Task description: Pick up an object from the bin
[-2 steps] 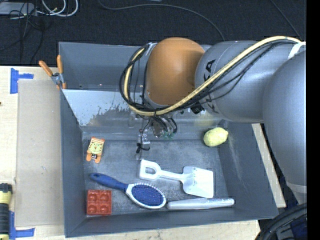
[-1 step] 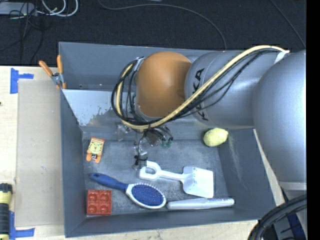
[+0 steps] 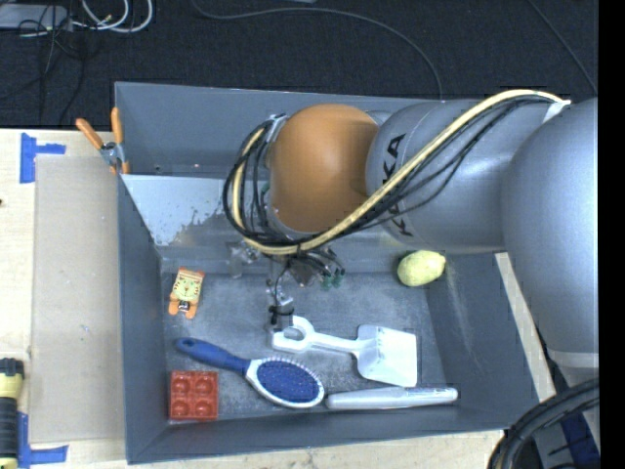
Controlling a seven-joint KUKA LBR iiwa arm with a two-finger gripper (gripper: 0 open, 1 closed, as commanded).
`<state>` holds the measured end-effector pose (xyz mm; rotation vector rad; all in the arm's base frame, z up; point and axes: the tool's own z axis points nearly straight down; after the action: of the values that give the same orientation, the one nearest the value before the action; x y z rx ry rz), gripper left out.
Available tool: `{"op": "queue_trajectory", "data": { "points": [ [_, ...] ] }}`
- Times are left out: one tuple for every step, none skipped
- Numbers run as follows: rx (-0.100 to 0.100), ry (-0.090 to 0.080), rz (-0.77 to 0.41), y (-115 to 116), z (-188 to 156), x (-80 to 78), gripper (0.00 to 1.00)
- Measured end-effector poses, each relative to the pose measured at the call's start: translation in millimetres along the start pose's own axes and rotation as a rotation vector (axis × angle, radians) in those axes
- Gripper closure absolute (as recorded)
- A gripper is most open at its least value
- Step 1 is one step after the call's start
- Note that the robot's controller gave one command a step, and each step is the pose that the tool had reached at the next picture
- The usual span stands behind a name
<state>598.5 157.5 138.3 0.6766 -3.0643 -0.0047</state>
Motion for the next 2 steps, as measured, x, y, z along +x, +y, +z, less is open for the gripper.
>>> {"op": "queue_trajectory", "data": {
  "points": [
    [-0.001,0.004,-0.243,-26.7,28.3,19.3,0.0],
    [0.0,0.0,-0.203,-49.1,26.6,21.9,0.0]
  ]
}}
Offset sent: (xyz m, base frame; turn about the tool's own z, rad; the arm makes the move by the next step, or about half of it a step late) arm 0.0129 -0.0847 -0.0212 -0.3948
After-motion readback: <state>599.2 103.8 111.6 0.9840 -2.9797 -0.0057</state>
